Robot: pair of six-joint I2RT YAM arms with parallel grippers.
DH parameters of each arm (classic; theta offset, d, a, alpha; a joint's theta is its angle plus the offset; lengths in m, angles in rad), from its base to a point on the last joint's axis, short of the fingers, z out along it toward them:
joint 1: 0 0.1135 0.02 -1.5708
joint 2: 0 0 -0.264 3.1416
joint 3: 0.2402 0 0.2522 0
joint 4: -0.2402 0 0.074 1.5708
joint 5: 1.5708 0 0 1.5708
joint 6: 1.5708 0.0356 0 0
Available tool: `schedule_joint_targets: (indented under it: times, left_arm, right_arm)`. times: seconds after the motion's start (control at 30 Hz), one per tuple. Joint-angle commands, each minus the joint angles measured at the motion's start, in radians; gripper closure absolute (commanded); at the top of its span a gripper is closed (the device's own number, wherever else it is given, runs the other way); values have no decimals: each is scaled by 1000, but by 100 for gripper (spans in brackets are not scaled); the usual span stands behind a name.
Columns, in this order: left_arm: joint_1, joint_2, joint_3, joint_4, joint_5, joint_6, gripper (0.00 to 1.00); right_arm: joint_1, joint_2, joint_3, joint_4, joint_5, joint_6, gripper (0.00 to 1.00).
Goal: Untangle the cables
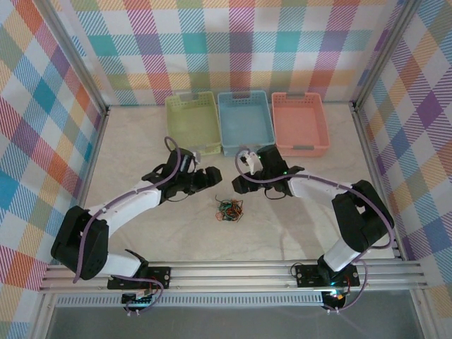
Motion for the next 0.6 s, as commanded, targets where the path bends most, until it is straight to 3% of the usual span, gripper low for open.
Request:
schedule_joint_targets:
  times: [0.0,0.13,0.57]
  left_arm:
    - [-38,-27,49,-129,-75,38,24]
    - [-47,-20,44,-148,-120,10,35]
    - [-83,104,83,-165,-148,15,47]
  right_arm:
    - [-1,-44,-53,108,74,-8,37]
    - [-1,-58,-82,155,124,13,37]
    - [-1,-88,-115,190,185,31,38]
